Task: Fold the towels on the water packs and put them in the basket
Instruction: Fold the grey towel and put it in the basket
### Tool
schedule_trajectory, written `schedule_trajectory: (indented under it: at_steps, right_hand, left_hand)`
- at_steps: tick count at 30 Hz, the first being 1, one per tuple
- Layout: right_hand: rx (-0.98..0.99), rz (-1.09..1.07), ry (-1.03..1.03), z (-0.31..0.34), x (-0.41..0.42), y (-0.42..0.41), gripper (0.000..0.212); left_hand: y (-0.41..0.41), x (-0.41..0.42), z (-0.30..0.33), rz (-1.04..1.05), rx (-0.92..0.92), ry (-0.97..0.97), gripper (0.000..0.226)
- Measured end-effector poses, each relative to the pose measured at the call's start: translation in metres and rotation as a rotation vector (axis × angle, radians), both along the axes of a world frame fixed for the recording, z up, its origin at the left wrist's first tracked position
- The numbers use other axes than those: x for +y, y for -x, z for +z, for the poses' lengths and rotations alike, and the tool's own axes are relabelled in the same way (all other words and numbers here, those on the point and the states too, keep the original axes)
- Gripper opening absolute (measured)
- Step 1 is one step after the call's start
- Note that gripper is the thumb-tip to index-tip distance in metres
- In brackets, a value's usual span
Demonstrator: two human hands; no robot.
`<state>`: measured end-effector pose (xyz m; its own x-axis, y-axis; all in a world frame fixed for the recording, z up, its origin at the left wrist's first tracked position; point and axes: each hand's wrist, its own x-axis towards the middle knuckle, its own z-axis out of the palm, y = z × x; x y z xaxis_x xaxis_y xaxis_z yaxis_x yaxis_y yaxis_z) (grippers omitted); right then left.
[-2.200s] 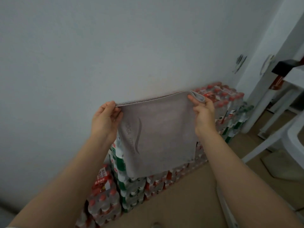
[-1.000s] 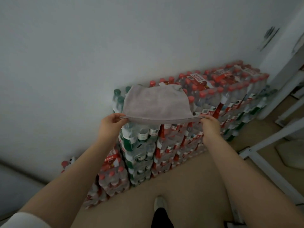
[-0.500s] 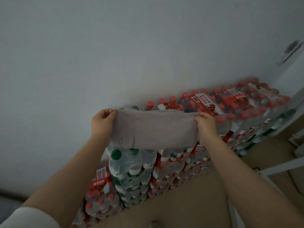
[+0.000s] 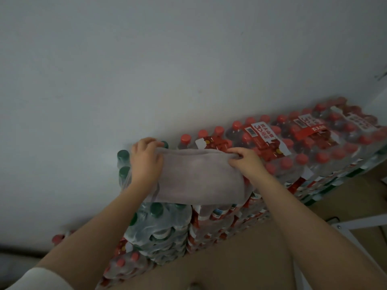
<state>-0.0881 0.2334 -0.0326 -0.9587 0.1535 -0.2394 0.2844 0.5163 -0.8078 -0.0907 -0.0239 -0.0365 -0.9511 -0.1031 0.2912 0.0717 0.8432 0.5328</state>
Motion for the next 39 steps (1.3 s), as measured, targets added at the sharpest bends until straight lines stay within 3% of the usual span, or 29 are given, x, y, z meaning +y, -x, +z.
schedule_trajectory:
  at_steps: [4, 7, 11, 15, 19, 21, 23, 26, 29, 33, 36, 38, 39]
  right_hand:
    - [-0.012, 0.134, -0.107, -0.002, 0.002, 0.003, 0.022]
    - [0.150, 0.240, -0.178, 0.000, 0.003, -0.003, 0.015]
    - [0.387, 0.356, -0.194, 0.003, 0.004, -0.018, 0.022]
    - [0.425, 0.389, -0.123, 0.009, 0.005, -0.021, 0.034]
    - [0.200, 0.213, 0.153, 0.017, 0.005, -0.020, 0.035]
    - [0.080, 0.101, 0.266, 0.022, 0.005, -0.015, 0.025]
    - [0.000, 0.045, 0.311, 0.026, 0.005, -0.010, 0.013]
    - [-0.137, 0.021, 0.319, 0.029, 0.004, -0.001, 0.012]
    - [-0.196, 0.058, 0.200, 0.034, 0.001, 0.006, 0.007]
    - [-0.134, 0.082, 0.001, 0.040, -0.004, 0.014, 0.010]
    - [-0.056, 0.147, -0.352, 0.041, -0.004, 0.023, 0.021]
    - [0.093, 0.165, -0.598, 0.037, -0.006, 0.026, 0.018]
    - [0.172, 0.150, -0.608, 0.034, -0.007, 0.026, 0.013]
  left_hand:
    - [0.002, 0.040, 0.005, -0.306, -0.053, -0.026, 0.021]
    - [0.006, 0.067, 0.014, -0.487, -0.042, -0.063, 0.024]
    - [0.012, 0.085, 0.022, -0.704, -0.167, -0.024, 0.041]
    - [0.014, 0.091, 0.024, -0.739, -0.347, 0.058, 0.044]
    - [0.018, 0.090, 0.020, -0.703, -0.390, 0.116, 0.032]
    - [0.021, 0.090, 0.018, -0.682, -0.364, 0.111, 0.025]
    - [0.024, 0.091, 0.017, -0.678, -0.329, 0.077, 0.020]
    - [0.029, 0.092, 0.017, -0.679, -0.308, 0.058, 0.014]
    - [0.034, 0.093, 0.019, -0.720, -0.279, 0.056, 0.014]
    - [0.042, 0.092, 0.021, -0.779, -0.266, 0.023, 0.015]
    - [0.048, 0.091, 0.016, -0.797, -0.277, -0.016, 0.016]
    - [0.049, 0.091, 0.015, -0.834, -0.279, -0.029, 0.017]
    - [0.049, 0.091, 0.015, -0.852, -0.288, -0.028, 0.018]
